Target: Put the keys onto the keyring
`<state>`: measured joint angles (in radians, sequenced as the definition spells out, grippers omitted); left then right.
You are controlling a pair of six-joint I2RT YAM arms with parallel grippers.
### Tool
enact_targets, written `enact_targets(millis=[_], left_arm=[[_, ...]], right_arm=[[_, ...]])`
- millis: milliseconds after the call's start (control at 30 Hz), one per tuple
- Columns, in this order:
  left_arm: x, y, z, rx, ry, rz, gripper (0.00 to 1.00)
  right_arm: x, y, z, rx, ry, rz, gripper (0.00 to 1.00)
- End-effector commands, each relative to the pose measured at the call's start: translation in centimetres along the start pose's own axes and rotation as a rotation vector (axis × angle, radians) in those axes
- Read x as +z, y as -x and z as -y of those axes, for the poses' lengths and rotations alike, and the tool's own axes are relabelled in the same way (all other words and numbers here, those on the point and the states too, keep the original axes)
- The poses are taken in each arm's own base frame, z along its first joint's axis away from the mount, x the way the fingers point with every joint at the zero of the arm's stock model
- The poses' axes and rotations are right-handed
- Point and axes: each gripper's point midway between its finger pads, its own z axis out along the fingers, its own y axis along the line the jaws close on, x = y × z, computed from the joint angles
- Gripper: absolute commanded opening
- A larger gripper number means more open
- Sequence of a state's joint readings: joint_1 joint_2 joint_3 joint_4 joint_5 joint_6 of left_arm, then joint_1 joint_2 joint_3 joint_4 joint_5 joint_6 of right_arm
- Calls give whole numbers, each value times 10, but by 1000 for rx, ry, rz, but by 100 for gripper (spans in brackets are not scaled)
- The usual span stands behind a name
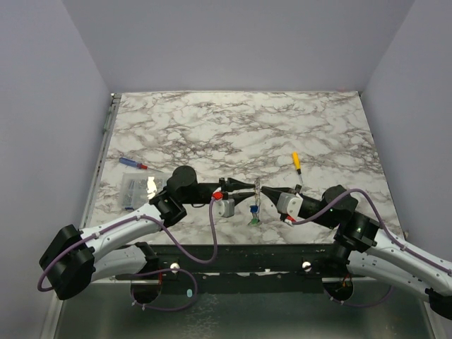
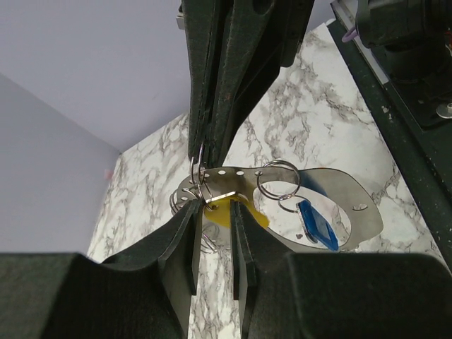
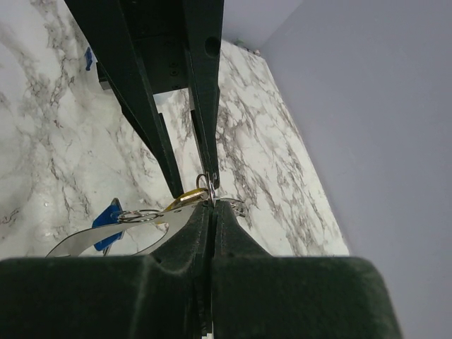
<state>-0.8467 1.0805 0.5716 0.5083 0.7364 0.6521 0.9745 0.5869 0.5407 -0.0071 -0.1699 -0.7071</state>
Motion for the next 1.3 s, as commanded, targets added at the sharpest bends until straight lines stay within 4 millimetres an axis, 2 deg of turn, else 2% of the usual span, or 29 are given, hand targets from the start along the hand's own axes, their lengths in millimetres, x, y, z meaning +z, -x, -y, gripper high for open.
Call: enact_targets(millis=[0,233,433,967,1167,1267], left_arm=[[2,10,-1,-1,-2,42,28],[5,15,-1,-10,-5,75,27],[4,16,-10,-31,49,77,26],[6,14,-6,-49,32,80,24],[8,13,-5,-55,24,81,17],[9,14,-5,-59,24,82,8]], right_arm=[[0,13,11,-10,-46,53,1],[2,12,9,-9,-40,54,1],[2,13,9,-7,-38,57,1],[2,14,9,-7,-39,62,1],[3,15,9,-4,-36,66,1],[3,15,8,-2,-32,67,1]])
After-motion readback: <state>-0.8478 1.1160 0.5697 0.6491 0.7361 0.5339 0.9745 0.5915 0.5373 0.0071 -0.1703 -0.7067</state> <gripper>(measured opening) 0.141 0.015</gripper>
